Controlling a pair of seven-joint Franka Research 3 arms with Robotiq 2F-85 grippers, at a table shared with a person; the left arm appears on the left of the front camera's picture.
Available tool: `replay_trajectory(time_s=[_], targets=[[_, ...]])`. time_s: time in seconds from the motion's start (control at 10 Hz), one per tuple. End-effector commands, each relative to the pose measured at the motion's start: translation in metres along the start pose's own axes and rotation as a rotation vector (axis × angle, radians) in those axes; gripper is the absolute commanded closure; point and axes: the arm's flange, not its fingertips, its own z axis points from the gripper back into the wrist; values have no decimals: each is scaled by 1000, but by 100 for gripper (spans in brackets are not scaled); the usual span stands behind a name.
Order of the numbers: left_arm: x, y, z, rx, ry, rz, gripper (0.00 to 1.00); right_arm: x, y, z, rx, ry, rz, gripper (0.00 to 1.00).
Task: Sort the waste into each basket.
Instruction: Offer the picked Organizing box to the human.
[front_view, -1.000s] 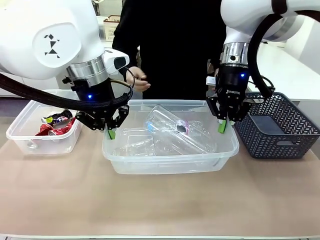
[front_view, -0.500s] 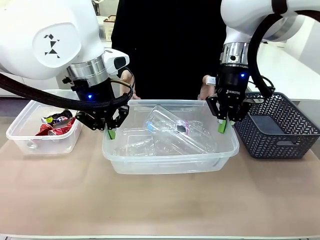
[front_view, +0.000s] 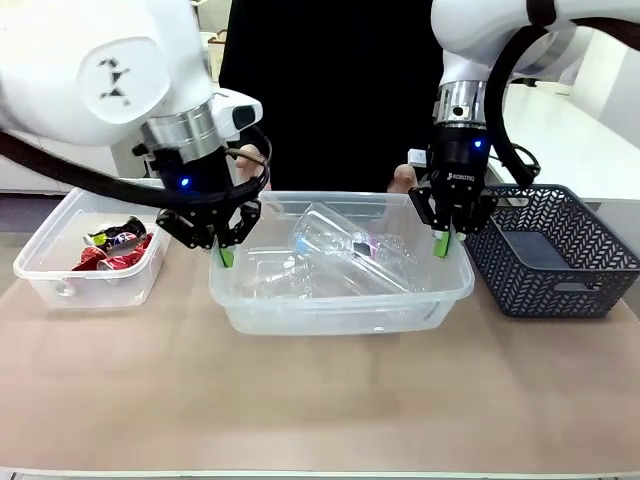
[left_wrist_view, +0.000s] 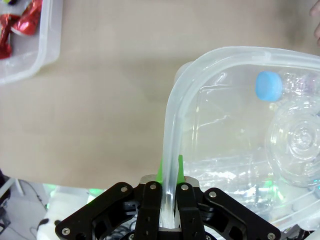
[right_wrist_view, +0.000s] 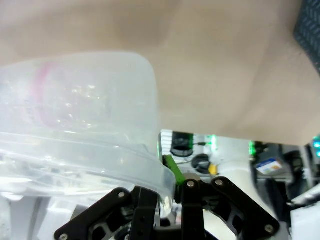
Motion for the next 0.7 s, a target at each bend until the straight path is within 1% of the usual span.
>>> replay_trajectory(time_s=[0.0, 0.1, 0.2, 0.3, 0.5, 0.6], targets=[[57, -9, 2, 29, -15, -85, 96, 40, 17, 41, -59, 33, 44, 94], [79, -8, -2, 23, 4, -105, 96, 57, 22, 46, -59, 54, 61, 94], [102, -4, -7, 23, -2, -107, 96, 71, 26, 47, -59, 75, 53, 94], [119, 0, -12, 29, 9, -97, 96, 80, 28, 46, -44, 85, 61, 94], [133, 7, -22, -5, 1, -61, 96, 94, 25, 40, -6, 96, 62, 94], [133, 9, -28, -17, 19, -53, 96, 101, 22, 36, 14, 104, 49, 94]])
